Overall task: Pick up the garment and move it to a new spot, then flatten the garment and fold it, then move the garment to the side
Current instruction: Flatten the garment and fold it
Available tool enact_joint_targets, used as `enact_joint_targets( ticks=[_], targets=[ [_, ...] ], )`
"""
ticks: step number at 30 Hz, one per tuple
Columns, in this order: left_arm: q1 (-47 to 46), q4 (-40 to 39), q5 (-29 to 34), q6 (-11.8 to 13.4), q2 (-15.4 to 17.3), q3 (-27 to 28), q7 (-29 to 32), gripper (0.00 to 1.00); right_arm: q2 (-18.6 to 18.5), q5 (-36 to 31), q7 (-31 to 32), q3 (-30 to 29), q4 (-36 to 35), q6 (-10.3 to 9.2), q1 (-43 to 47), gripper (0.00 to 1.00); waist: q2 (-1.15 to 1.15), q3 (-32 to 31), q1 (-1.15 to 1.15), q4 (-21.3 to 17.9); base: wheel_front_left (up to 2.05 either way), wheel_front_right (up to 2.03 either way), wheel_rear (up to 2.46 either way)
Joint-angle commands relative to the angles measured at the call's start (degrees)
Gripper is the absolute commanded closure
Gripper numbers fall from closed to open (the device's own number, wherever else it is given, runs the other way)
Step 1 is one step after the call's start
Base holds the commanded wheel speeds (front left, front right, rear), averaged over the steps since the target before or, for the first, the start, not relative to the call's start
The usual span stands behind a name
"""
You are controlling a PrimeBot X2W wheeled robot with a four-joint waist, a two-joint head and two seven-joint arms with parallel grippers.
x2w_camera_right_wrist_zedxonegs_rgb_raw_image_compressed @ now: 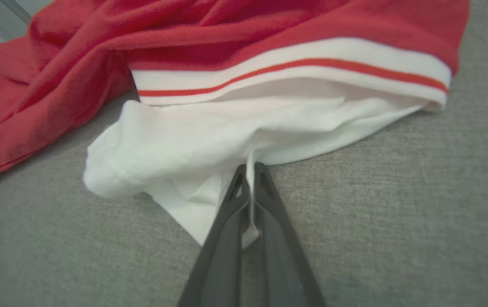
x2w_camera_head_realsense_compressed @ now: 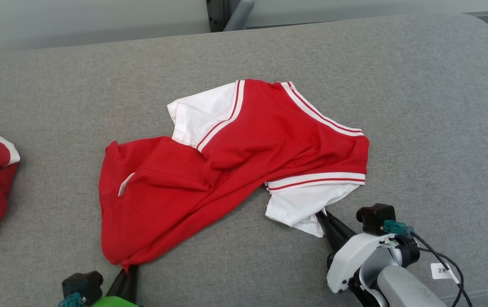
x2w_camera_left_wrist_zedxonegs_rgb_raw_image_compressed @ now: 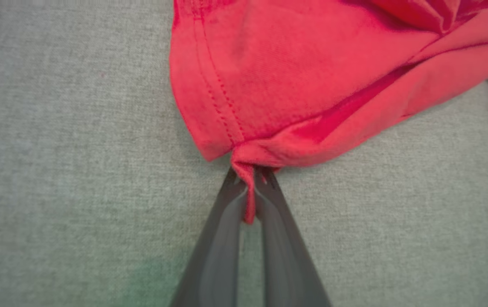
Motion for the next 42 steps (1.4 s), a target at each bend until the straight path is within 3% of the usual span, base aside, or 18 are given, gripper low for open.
enact_joint_targets(
  ticks=[1,6,15,20,24,30,34,38,42],
  targets=[
    [-1.12,-1.22,-0.28,-0.5,0.68,-0.42,0.8,1.0,-1.13,1.95,0.5,0.12,-1.52,-0.1,1.66,1.0,0.0,-0.15,0.0,-0.32,0.0,0.0,0.0],
    [-1.64,-7.86,-1.65,-1.18,2.33,-1.39,3.68,1.0,-4.34,7.33,1.21,-1.34,-10.43,-0.09,2.25,1.0,0.0,-0.04,0.0,-0.64,0.0,0.0,0.0],
    [-3.88,-29.53,-3.28,-1.26,7.58,-1.36,14.6,1.0,-11.84,14.38,8.0,-9.83,-34.61,-0.07,3.49,1.0,0.0,0.99,0.0,-2.24,0.0,0.0,0.0],
    [-9.67,-38.36,-4.85,-1.49,10.97,-0.56,21.92,1.0,-13.39,16.56,13.67,-16.29,-44.61,-0.07,0.92,1.0,0.0,2.45,0.0,-2.53,0.0,0.0,0.0],
    [-19.36,-40.13,-7.49,-1.86,14.91,-0.5,29.0,1.0,-14.39,15.76,19.75,-21.78,-48.0,-0.06,-4.59,1.0,0.0,5.12,0.0,-2.36,0.0,0.0,0.0],
    [-41.66,-34.11,-13.24,-2.26,20.49,-2.73,40.17,1.0,-14.19,15.76,30.12,-27.92,-46.62,-0.06,-19.59,1.0,0.0,11.93,0.0,-1.64,0.0,0.0,0.0],
    [-58.01,-25.62,-14.81,-2.26,20.39,-5.03,44.25,1.0,-14.65,13.31,35.13,-30.0,-41.58,-0.06,-32.45,1.0,0.0,17.0,0.0,-1.1,0.0,0.0,0.0],
    [-72.39,-15.3,-12.23,-2.29,19.57,-7.33,44.18,1.0,-15.62,8.86,37.86,-29.49,-34.11,-0.06,-45.23,1.0,0.0,21.67,0.0,-0.39,0.0,0.0,0.0],
    [-86.5,-1.84,-7.31,-2.1,17.97,-8.93,37.87,1.0,-14.83,2.39,34.71,-27.38,-23.62,-0.07,-59.3,1.0,0.0,25.19,0.0,0.22,0.0,0.0,0.0]
  ],
)
